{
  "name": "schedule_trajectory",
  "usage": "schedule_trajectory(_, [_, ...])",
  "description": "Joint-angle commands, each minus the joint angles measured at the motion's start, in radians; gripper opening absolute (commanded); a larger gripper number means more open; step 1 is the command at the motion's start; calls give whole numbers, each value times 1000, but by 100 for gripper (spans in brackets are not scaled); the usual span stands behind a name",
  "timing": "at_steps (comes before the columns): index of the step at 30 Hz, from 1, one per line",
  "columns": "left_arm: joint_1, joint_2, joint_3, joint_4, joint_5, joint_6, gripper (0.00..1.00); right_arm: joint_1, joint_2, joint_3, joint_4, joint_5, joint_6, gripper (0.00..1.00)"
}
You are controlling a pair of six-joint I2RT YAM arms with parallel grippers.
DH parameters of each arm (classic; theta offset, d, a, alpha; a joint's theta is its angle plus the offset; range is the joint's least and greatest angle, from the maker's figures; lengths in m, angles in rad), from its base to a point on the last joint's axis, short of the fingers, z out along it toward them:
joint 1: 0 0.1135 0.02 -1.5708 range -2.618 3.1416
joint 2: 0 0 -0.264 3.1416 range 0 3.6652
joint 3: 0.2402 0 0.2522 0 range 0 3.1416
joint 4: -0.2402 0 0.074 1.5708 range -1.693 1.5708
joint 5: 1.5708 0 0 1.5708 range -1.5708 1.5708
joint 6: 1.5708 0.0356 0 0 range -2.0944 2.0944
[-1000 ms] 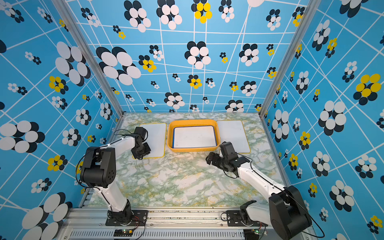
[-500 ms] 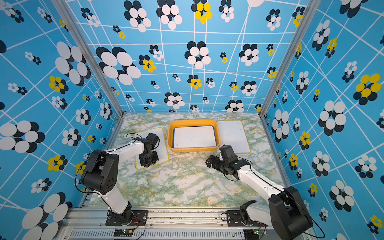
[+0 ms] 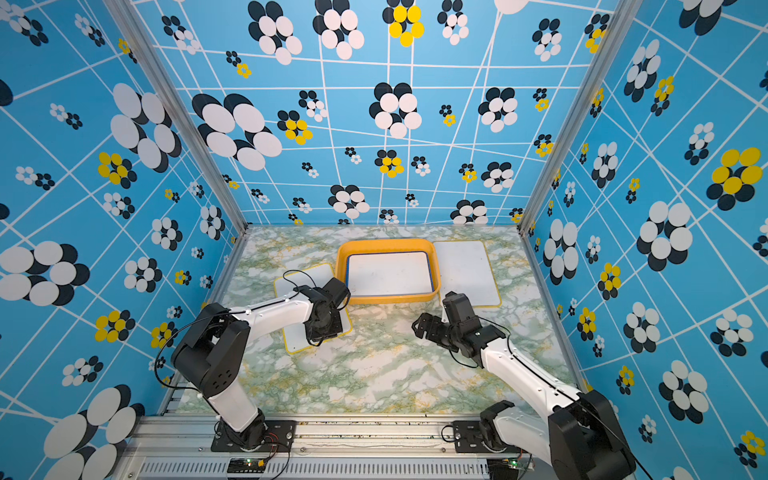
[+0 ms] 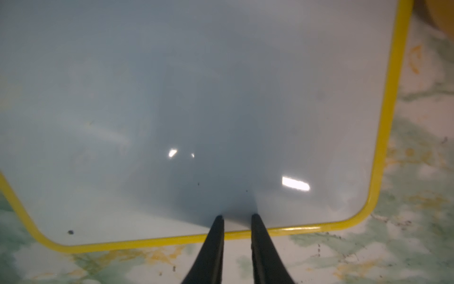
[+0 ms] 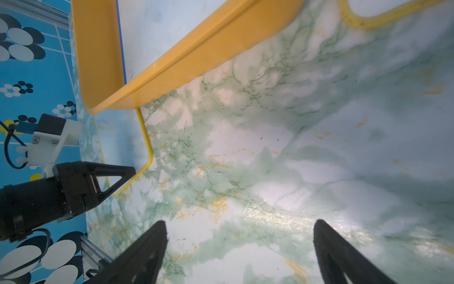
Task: Put the whiteboard into the storage box
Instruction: Move the whiteboard to the center of the board.
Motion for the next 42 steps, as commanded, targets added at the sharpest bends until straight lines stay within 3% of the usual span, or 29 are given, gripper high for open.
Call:
schedule_trajectory(1, [-74, 122, -116, -31, 192, -34, 23, 6, -25, -25, -16, 2, -2, 96])
schedule_trajectory(17, [-206, 267, 11, 144, 360, -58, 26, 6, -79, -69, -15, -19, 28, 96])
schedule_trajectory(22, [-191, 154, 45, 112, 316, -25, 27, 17, -90, -73, -21, -19, 48, 96])
schedule_trajectory(27, [-73, -46, -21, 55, 300, 4, 34, 53, -72, -72, 1, -12, 72, 96])
schedule_trajectory(30, [42, -184, -77, 13, 301, 35, 41, 94, -48, -69, 29, 1, 94, 96])
schedule_trajectory(34, [200, -314, -80, -122, 216, 109, 51, 166, 5, -61, 75, 21, 131, 96])
schedule_trajectory(38, [349, -358, -78, -160, 180, 148, 60, 239, 72, -33, 120, 39, 164, 95])
schedule_trajectory(42, [469, -332, -59, -111, 175, 188, 63, 283, 121, -23, 190, 33, 214, 95])
